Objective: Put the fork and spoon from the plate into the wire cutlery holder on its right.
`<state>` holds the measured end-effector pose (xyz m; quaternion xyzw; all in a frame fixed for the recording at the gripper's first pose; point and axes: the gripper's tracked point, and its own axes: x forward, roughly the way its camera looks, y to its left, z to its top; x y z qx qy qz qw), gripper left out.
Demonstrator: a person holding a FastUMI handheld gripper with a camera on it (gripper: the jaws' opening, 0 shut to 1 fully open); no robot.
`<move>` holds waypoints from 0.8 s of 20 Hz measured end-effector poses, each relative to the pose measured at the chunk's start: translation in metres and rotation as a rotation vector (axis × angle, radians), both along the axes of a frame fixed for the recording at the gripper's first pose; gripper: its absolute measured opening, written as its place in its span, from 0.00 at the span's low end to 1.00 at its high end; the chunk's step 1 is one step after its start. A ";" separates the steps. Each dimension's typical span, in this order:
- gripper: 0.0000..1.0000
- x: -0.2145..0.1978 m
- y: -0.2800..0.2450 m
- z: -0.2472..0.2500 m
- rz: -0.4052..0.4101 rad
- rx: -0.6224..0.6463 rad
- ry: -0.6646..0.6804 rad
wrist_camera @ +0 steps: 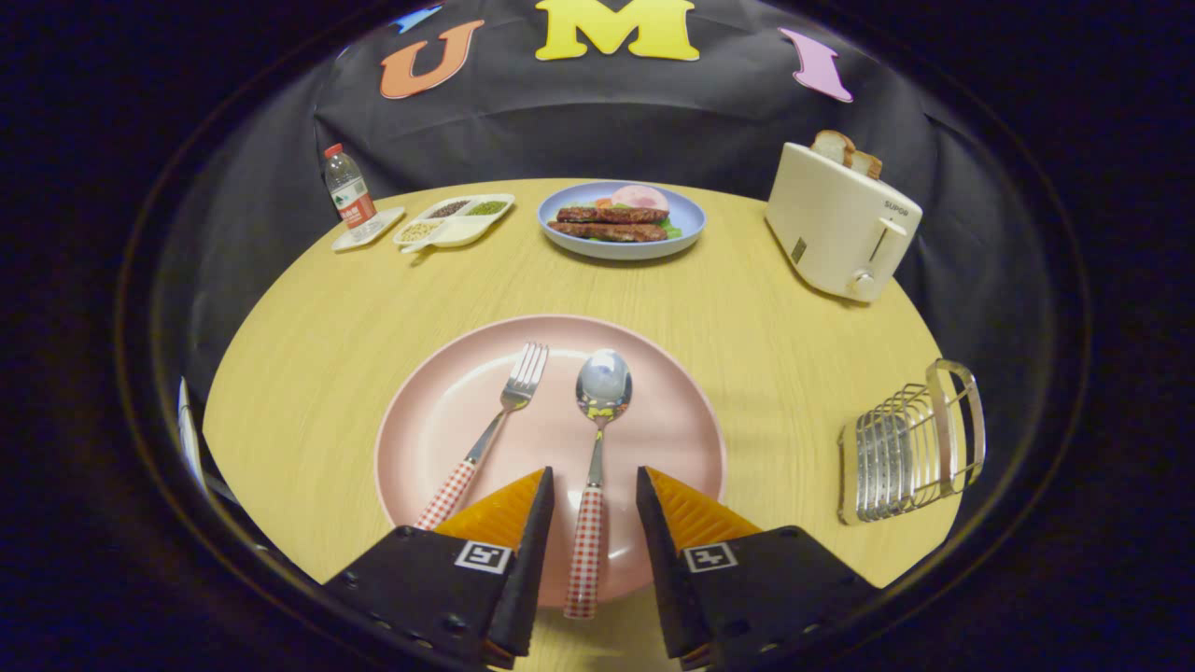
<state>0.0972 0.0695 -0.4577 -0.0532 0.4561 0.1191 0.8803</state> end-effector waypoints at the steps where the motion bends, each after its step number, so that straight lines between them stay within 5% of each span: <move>1: 0.44 -0.002 0.002 -0.002 0.005 0.009 0.014; 8: 0.07 -0.002 0.008 -0.003 0.001 -0.026 0.030; 16: 0.02 -0.017 0.004 0.035 -0.004 -0.009 0.023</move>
